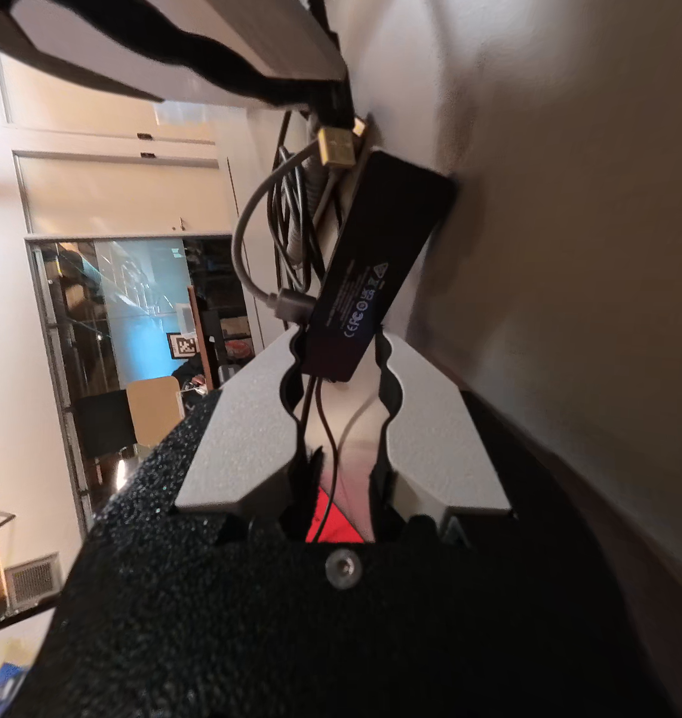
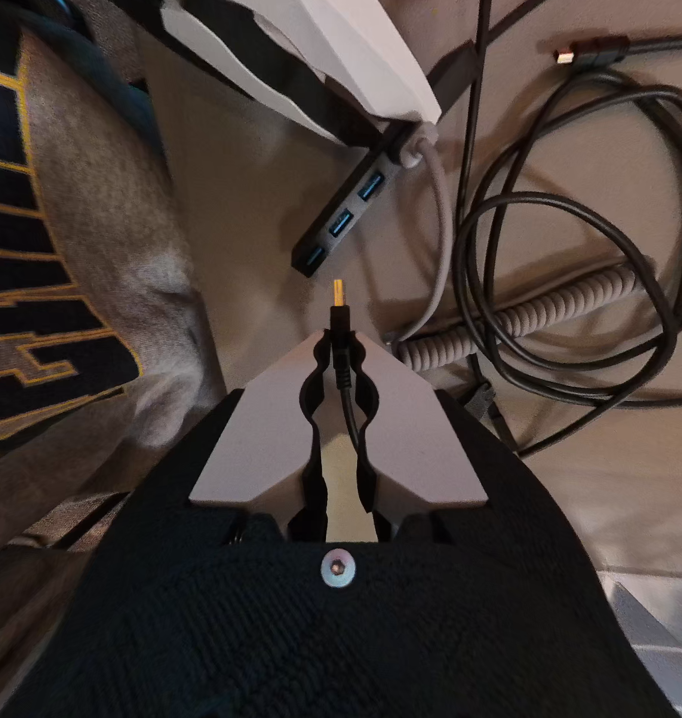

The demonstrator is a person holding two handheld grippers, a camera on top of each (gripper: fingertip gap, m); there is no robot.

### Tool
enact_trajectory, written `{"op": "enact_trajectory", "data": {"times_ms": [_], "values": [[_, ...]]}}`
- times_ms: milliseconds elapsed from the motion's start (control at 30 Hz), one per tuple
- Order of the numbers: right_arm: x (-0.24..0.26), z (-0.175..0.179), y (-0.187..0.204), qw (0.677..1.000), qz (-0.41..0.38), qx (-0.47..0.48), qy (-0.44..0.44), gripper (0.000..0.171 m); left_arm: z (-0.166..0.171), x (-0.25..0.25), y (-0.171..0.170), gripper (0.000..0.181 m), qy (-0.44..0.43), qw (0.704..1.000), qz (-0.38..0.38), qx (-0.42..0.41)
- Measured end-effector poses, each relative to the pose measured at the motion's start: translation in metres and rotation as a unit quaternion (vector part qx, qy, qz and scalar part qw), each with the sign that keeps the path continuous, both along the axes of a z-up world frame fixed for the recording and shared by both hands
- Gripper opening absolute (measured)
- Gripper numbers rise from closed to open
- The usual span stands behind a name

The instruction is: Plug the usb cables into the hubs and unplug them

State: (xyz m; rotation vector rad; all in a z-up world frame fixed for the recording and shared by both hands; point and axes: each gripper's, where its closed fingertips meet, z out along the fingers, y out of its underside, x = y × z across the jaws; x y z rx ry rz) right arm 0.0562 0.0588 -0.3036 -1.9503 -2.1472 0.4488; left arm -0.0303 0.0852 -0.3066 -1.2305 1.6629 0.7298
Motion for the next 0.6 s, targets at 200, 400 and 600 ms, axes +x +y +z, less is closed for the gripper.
{"op": "enact_trajectory", "data": {"times_ms": [200, 400, 600], "values": [[-0.004, -0.011, 0.005, 1.0, -0.016, 0.014, 0.019, 0.008, -0.004, -0.005, 0.004, 0.034, -0.018, 0.999, 0.042, 0.001], [-0.011, 0.016, -0.003, 0.991, -0.064, -0.004, 0.122, 0.008, -0.008, -0.01, 0.01, 0.033, -0.03, 0.994, 0.106, -0.016], [0.003, -0.017, -0.004, 0.994, -0.096, 0.031, 0.034, 0.008, -0.008, -0.01, 0.011, 0.034, -0.043, 0.992, 0.117, -0.014]]}}
